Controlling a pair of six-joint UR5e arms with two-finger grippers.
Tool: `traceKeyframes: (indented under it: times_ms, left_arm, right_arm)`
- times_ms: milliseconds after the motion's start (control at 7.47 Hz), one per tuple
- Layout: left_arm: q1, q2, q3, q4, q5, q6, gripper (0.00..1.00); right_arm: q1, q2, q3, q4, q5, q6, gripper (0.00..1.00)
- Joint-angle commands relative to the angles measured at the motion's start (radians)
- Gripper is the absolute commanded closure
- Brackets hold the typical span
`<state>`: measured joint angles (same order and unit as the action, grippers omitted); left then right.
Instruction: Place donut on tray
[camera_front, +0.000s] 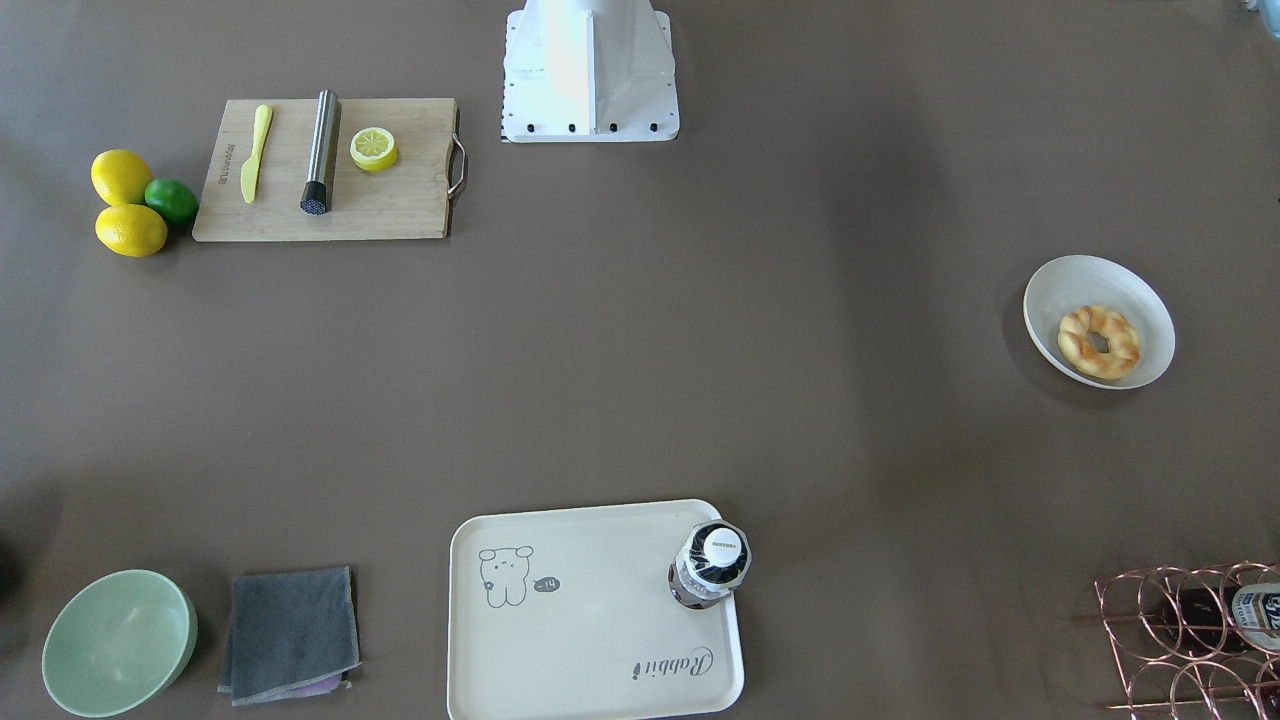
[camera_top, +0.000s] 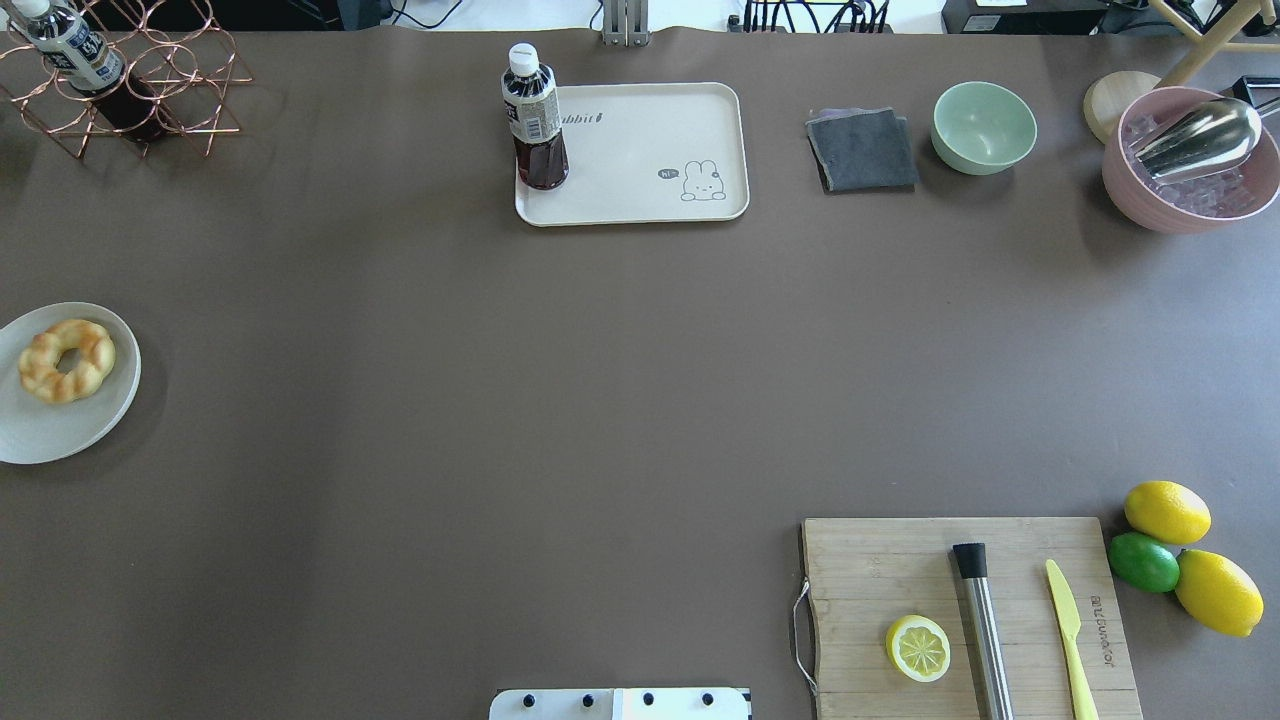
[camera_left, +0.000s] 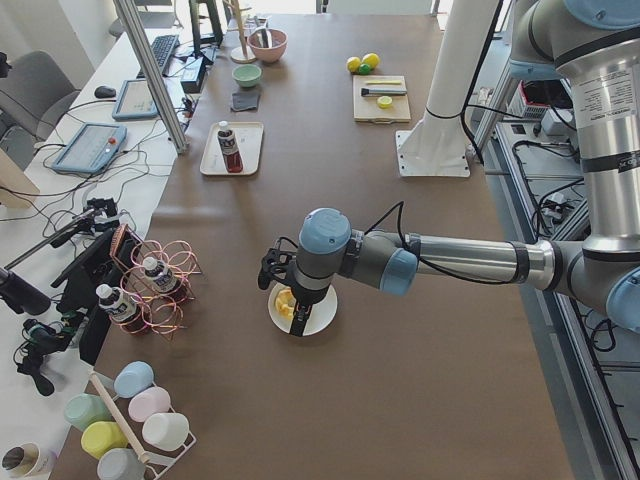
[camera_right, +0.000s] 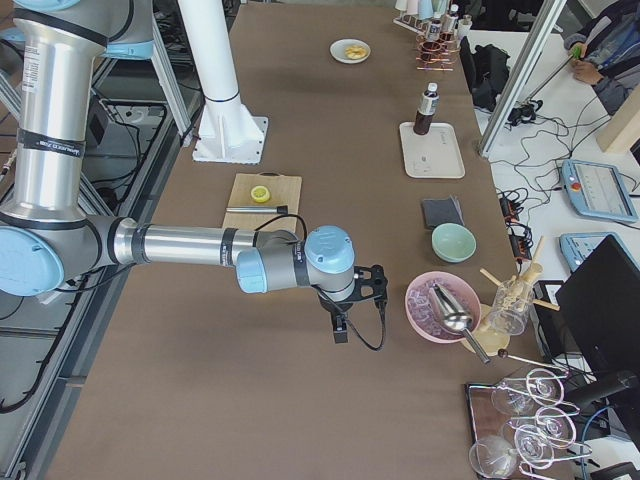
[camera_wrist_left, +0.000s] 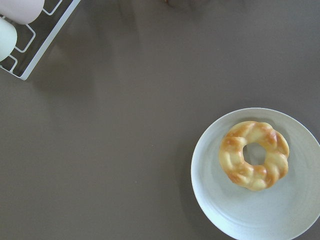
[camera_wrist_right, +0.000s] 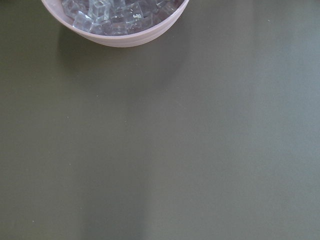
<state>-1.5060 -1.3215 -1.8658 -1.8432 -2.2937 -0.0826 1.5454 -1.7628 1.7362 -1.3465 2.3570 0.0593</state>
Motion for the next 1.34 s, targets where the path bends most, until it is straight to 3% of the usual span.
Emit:
traceKeyframes:
  times_ms: [0, 268, 536, 1205]
  left_arm:
    - [0.057, -0.022, 0.022, -0.001, -0.013, 0.000, 0.03]
    - [0.157, -0.065, 0.077, -0.007, -0.013, -0.002, 0.03]
    - [0.159, -0.122, 0.259, -0.135, -0.015, -0.006, 0.02]
    - [0.295, -0.215, 0.511, -0.403, -0.009, -0.218, 0.03]
  right_arm:
    - [-0.001, -0.036, -0.047, 0.133, 0.004, 0.010, 0.00]
    - [-0.002, -0.035, -0.046, 0.136, 0.007, 0.010, 0.00]
    - [-0.008, -0.040, -0.047, 0.136, 0.014, 0.013, 0.00]
    - [-0.018, -0.049, -0.066, 0.138, 0.091, 0.014, 0.00]
